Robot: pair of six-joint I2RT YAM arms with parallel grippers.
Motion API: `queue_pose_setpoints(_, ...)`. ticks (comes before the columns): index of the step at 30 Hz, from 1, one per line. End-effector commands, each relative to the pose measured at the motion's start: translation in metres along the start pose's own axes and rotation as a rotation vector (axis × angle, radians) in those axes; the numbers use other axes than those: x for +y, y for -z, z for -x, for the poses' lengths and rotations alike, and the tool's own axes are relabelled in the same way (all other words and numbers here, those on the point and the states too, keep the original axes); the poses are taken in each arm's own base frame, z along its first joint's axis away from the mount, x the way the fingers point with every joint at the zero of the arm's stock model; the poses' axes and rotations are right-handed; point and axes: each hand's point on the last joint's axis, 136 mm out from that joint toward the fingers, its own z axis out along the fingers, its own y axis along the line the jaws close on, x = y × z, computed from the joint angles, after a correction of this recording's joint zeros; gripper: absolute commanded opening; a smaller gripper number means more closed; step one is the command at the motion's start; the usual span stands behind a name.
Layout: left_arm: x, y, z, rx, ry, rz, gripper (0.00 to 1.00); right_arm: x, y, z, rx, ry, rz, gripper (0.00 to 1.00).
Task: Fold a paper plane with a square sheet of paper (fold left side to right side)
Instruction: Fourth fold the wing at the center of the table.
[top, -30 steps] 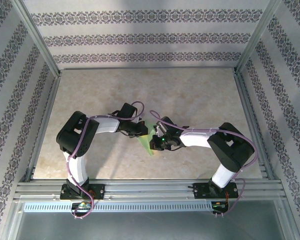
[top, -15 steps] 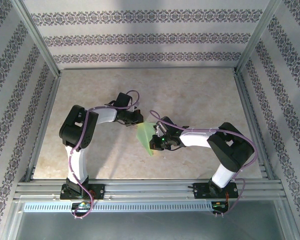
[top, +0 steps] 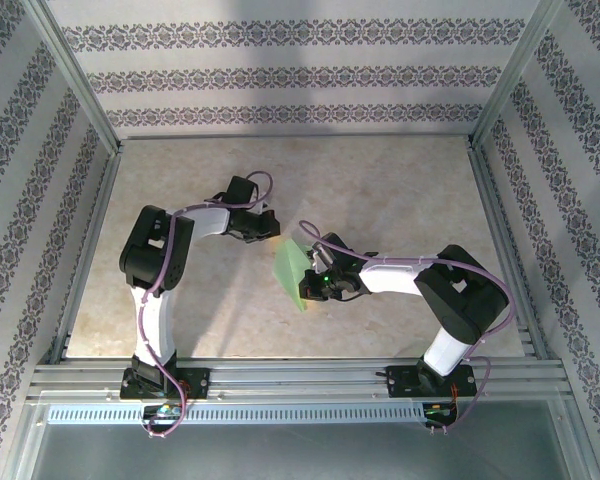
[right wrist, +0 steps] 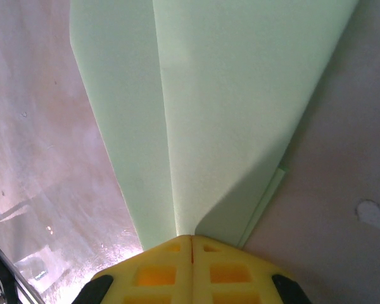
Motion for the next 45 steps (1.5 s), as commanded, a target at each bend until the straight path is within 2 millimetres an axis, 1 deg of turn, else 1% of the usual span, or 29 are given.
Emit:
queue_pose_setpoints(1,-0.005,0.029,0.006,-0.067,-0.062,0.02,0.0,-0.06,-0.002,-0.046,0.14,-0.063,-0.205,0.0)
queue_pose_setpoints(3,-0.016,0.04,-0.001,-0.078,-0.072,-0.023,0.0,-0.058,0.0,-0.043,0.137,-0.056,-0.194,0.0)
queue_pose_setpoints(4,-0.02,0.044,-0.009,-0.076,-0.07,-0.044,0.0,-0.058,0.001,-0.042,0.137,-0.053,-0.191,0.0)
queue_pose_setpoints(8,-0.044,0.049,-0.037,-0.047,-0.092,-0.134,0.0,-0.055,0.001,-0.039,0.134,-0.05,-0.179,0.0)
queue_pose_setpoints(12,-0.068,0.039,-0.063,0.019,-0.103,-0.217,0.0,-0.055,0.0,-0.039,0.137,-0.05,-0.178,0.0)
queue_pose_setpoints(15,-0.075,0.026,-0.074,0.057,-0.126,-0.21,0.0,-0.055,0.0,-0.038,0.135,-0.049,-0.178,0.0)
queue_pose_setpoints(18,-0.075,0.012,-0.076,0.085,-0.128,-0.207,0.0,-0.054,0.0,-0.039,0.139,-0.048,-0.177,0.0)
queue_pose_setpoints(21,-0.07,0.003,-0.074,0.093,-0.12,-0.192,0.0,-0.054,-0.001,-0.039,0.142,-0.049,-0.177,0.0)
queue_pose_setpoints(24,-0.057,-0.006,-0.073,0.097,-0.109,-0.137,0.0,-0.052,0.0,-0.039,0.141,-0.046,-0.174,0.0)
queue_pose_setpoints(28,-0.036,-0.016,-0.082,0.13,-0.088,-0.061,0.0,-0.044,0.002,-0.036,0.144,-0.052,-0.138,0.0)
queue_pose_setpoints(32,-0.018,-0.018,-0.092,0.153,-0.084,0.0,0.0,-0.025,0.009,-0.026,0.116,-0.043,-0.072,0.0)
queue_pose_setpoints(34,-0.013,-0.019,-0.098,0.164,-0.082,0.011,0.0,-0.01,0.015,-0.018,0.094,-0.037,-0.021,0.0)
queue_pose_setpoints(37,-0.01,-0.019,-0.104,0.17,-0.076,0.008,0.0,0.011,0.028,-0.007,0.061,-0.022,0.043,0.0)
queue_pose_setpoints(40,-0.009,-0.019,-0.104,0.162,-0.072,0.0,0.0,0.028,0.039,0.004,0.024,-0.016,0.099,0.0)
queue_pose_setpoints(42,-0.009,-0.019,-0.105,0.159,-0.069,-0.003,0.0,0.034,0.041,0.011,-0.003,-0.017,0.126,0.0)
queue_pose_setpoints(45,-0.01,-0.02,-0.104,0.159,-0.073,-0.007,0.0,0.039,0.033,0.019,-0.019,-0.034,0.16,0.0)
